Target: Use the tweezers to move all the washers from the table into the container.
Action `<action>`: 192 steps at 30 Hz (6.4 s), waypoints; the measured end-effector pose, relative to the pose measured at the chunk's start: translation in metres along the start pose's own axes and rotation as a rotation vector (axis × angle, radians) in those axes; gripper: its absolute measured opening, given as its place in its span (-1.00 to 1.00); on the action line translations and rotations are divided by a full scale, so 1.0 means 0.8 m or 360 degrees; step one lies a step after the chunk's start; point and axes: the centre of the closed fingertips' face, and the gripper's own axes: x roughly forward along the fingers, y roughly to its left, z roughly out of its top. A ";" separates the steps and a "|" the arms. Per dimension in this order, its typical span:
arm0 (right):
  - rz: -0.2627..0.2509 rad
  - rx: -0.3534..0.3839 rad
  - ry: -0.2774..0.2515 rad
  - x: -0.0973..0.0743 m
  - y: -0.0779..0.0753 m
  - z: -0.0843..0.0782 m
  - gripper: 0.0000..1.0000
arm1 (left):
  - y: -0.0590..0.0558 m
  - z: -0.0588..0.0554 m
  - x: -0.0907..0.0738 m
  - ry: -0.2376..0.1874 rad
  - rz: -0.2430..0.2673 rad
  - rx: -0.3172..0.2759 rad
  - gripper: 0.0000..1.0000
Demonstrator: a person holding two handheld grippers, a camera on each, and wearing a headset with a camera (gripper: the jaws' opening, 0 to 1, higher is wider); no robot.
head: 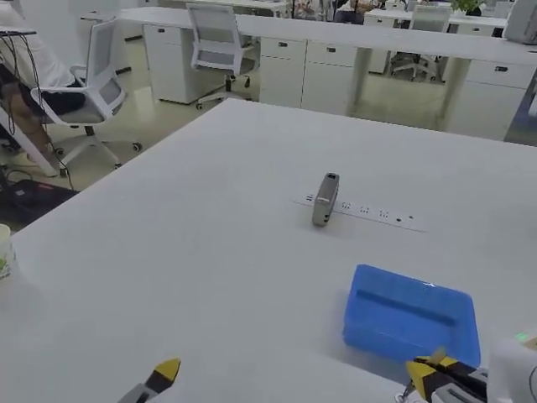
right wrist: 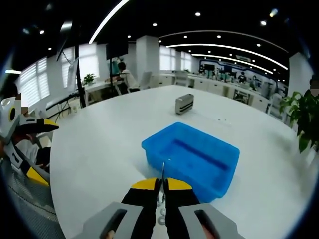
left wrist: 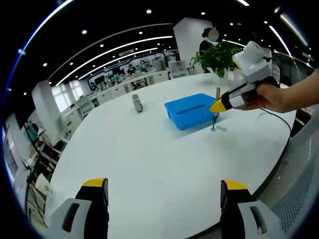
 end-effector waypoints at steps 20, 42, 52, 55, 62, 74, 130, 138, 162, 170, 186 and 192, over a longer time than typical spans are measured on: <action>-0.0023 0.0097 0.0066 -0.006 -0.012 0.002 -0.99 | 0.000 0.003 -0.002 -0.0020 0.0008 0.0008 0.92; -0.0018 0.0038 -0.0049 -0.021 -0.013 0.063 -1.00 | -0.001 0.006 -0.003 -0.0051 -0.0007 0.0002 0.92; -0.0032 0.0008 -0.0103 -0.015 -0.023 0.091 -0.99 | -0.002 0.005 -0.002 -0.0040 -0.0007 0.0011 0.91; -0.0042 0.0003 -0.0112 -0.010 -0.027 0.096 -0.99 | -0.001 0.004 -0.002 -0.0035 -0.0005 0.0014 0.91; -0.0068 -0.0011 -0.0118 0.006 -0.035 0.101 -0.99 | -0.003 0.002 -0.001 -0.0021 -0.0012 0.0018 0.91; -0.0102 -0.0098 -0.0027 0.035 -0.045 0.069 -0.99 | -0.002 0.000 0.000 0.0005 -0.0007 0.0013 0.91; -0.0127 0.0078 -0.0058 0.042 -0.059 0.061 -0.94 | -0.002 -0.005 0.002 0.0042 -0.0003 0.0028 0.90; -0.0132 0.0085 -0.0167 0.018 -0.055 0.093 -0.94 | -0.002 -0.003 0.001 0.0022 -0.0004 0.0028 0.90; -0.0139 0.0050 -0.0373 -0.060 -0.043 0.138 -0.95 | -0.003 -0.002 0.001 0.0012 -0.0004 0.0025 0.95; -0.0120 0.0091 -0.0346 -0.071 -0.037 0.115 -0.94 | -0.007 -0.003 0.002 0.0019 -0.0031 0.0050 0.95; -0.0090 0.0171 -0.0151 -0.053 -0.024 0.047 -0.94 | -0.008 -0.005 0.002 0.0039 -0.0028 0.0062 0.93; -0.0081 0.0175 -0.0088 -0.044 -0.023 0.030 -0.94 | -0.007 -0.007 0.002 0.0049 -0.0026 0.0062 0.93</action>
